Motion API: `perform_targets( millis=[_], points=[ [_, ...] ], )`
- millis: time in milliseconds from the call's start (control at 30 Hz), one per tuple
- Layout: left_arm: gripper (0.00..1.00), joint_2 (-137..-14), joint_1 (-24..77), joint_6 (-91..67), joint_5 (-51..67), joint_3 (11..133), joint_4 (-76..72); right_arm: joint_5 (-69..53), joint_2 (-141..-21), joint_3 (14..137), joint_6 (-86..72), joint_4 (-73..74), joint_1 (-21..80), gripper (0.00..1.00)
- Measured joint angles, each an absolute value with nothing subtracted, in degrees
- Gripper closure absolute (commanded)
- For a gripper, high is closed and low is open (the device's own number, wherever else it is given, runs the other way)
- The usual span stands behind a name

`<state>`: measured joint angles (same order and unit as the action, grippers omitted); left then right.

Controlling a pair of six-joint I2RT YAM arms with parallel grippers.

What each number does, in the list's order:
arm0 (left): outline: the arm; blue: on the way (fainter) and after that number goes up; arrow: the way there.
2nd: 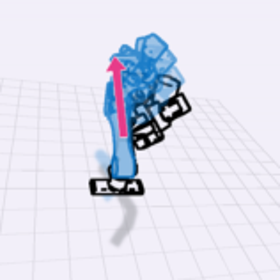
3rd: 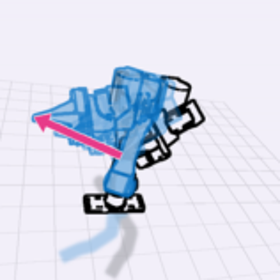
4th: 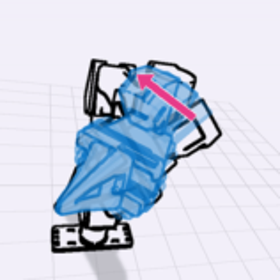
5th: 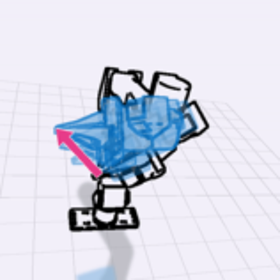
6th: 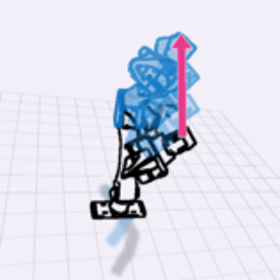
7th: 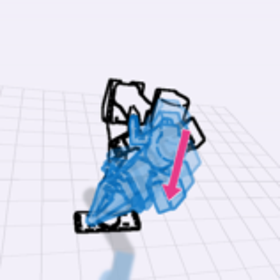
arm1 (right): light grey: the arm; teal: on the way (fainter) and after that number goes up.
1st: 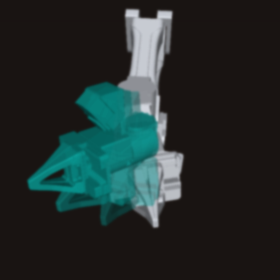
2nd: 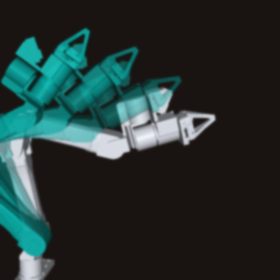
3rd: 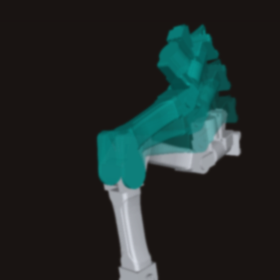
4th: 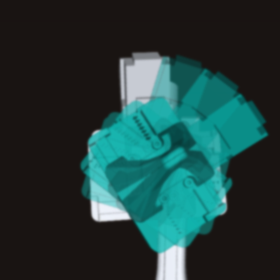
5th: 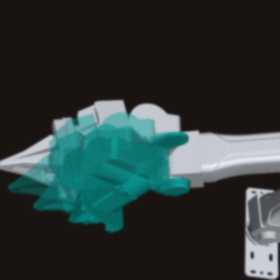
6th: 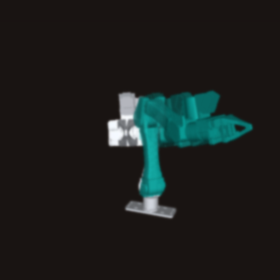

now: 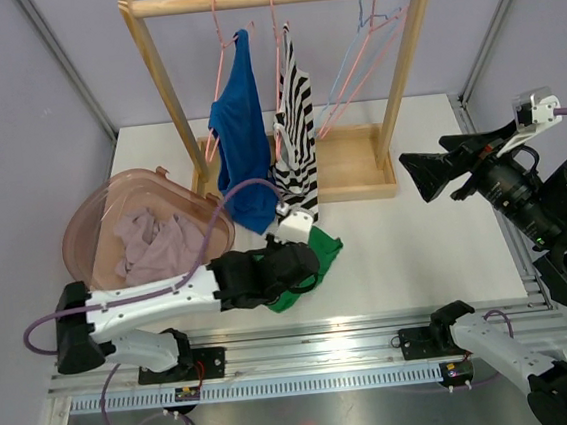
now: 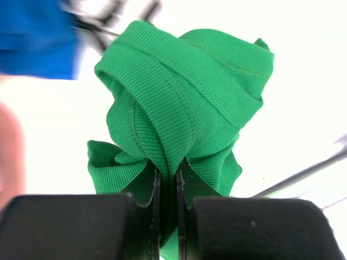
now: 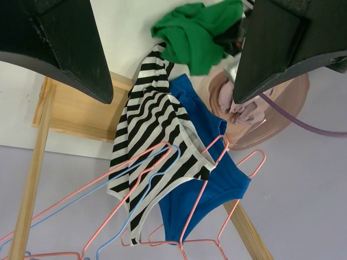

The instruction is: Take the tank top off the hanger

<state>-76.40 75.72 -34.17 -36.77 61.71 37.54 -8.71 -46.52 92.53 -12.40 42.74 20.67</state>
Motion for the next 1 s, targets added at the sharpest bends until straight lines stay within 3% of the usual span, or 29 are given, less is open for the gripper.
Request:
perform_targets(
  millis=[233, 467, 667, 733, 767, 800, 833, 933, 1000],
  points=[
    [1.0, -65.32, 66.43, -37.06, -46.37, 66.85, 52.49, -8.67, -46.94, 92.05, -12.4, 42.63, 20.67, 0.01],
    [1.0, -54.06, 47.64, -35.48, -48.01, 67.7, 58.85, -8.08, -48.49, 91.66, -12.53, 41.08, 20.67, 0.01],
    [1.0, -53.58, 26.2, -31.33, -43.55, 69.1, 59.0, -8.78, -51.13, 91.42, -14.0, 39.03, 20.67, 0.01],
    [0.83, -54.81, 19.07, -29.63, -40.42, 69.1, 58.17, -9.47, -51.22, 89.67, -14.85, 36.49, 20.67, 0.0],
    [0.65, -55.42, 16.36, -28.73, -39.13, 69.1, 57.84, -9.82, -51.13, 88.62, -15.35, 35.42, 20.67, 0.01],
    [0.44, -55.86, 14.2, -28.12, -37.8, 69.04, 57.41, -10.11, -51.07, 87.72, -15.79, 34.44, 20.67, 0.0],
    [0.11, -56.16, 12.82, -27.29, -36.53, 68.93, 56.84, -10.24, -51.09, 87.11, -16.25, 33.74, 20.67, 0.01],
    [0.01, -56.36, 10.66, -26.81, -34.26, 68.77, 55.13, -11.07, -52.34, 87.11, -17.47, 32.12, 20.67, 0.01],
    [0.01, -56.29, 10.33, -26.63, -33.01, 68.62, 54.11, -12.01, -53.95, 88.2, -18.52, 31.29, 20.67, 0.01]
  ],
)
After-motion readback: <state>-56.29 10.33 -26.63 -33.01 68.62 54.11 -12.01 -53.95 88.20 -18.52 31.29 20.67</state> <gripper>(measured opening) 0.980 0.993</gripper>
